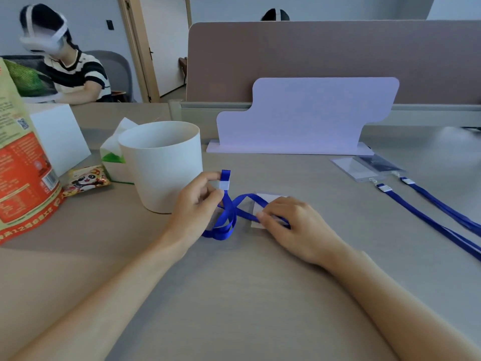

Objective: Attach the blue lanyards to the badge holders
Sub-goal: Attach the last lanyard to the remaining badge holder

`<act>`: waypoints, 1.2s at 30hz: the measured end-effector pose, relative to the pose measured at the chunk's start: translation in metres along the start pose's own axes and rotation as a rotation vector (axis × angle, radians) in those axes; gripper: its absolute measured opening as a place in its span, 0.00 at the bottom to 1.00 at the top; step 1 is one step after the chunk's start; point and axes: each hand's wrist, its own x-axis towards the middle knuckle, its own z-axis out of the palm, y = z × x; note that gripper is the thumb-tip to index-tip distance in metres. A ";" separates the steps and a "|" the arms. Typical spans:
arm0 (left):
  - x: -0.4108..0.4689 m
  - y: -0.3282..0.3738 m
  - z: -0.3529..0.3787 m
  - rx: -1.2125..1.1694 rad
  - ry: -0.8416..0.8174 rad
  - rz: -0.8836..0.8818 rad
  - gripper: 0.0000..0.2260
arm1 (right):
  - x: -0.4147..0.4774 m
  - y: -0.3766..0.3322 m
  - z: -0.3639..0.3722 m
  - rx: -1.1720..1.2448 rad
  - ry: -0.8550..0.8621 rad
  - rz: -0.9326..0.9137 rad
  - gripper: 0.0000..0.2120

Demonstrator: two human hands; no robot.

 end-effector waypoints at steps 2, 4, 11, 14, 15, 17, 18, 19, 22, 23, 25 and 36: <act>0.001 -0.003 0.000 0.026 -0.018 0.031 0.17 | 0.002 0.005 0.000 -0.010 0.051 0.043 0.14; 0.001 -0.007 0.001 0.085 -0.065 0.057 0.22 | 0.005 0.012 0.002 -0.068 0.125 0.111 0.12; -0.009 -0.014 0.005 0.360 -0.261 0.283 0.23 | 0.006 -0.005 -0.010 0.249 0.171 0.263 0.11; -0.008 -0.016 0.005 0.407 -0.232 0.291 0.20 | 0.003 -0.019 -0.013 0.332 0.079 0.226 0.14; -0.007 -0.016 0.005 0.420 -0.215 0.284 0.18 | 0.003 -0.020 -0.012 0.325 0.060 0.232 0.13; -0.006 -0.018 0.003 0.450 -0.177 0.293 0.15 | 0.003 -0.020 -0.013 0.337 0.044 0.272 0.13; -0.006 -0.018 0.002 0.476 -0.154 0.306 0.14 | 0.003 -0.022 -0.014 0.366 0.033 0.294 0.14; -0.006 -0.017 0.001 0.509 -0.130 0.320 0.14 | 0.002 -0.023 -0.014 0.403 0.019 0.308 0.15; -0.006 -0.016 -0.001 0.583 -0.066 0.356 0.13 | 0.001 -0.025 -0.017 0.481 -0.023 0.311 0.15; -0.005 -0.016 -0.001 0.590 -0.048 0.361 0.13 | 0.001 -0.025 -0.017 0.489 -0.033 0.305 0.14; -0.005 -0.016 0.000 0.575 -0.020 0.357 0.12 | 0.000 -0.027 -0.014 0.466 -0.030 0.287 0.09; -0.008 -0.009 0.000 0.657 0.014 0.493 0.11 | -0.002 -0.039 -0.002 0.315 -0.055 0.186 0.10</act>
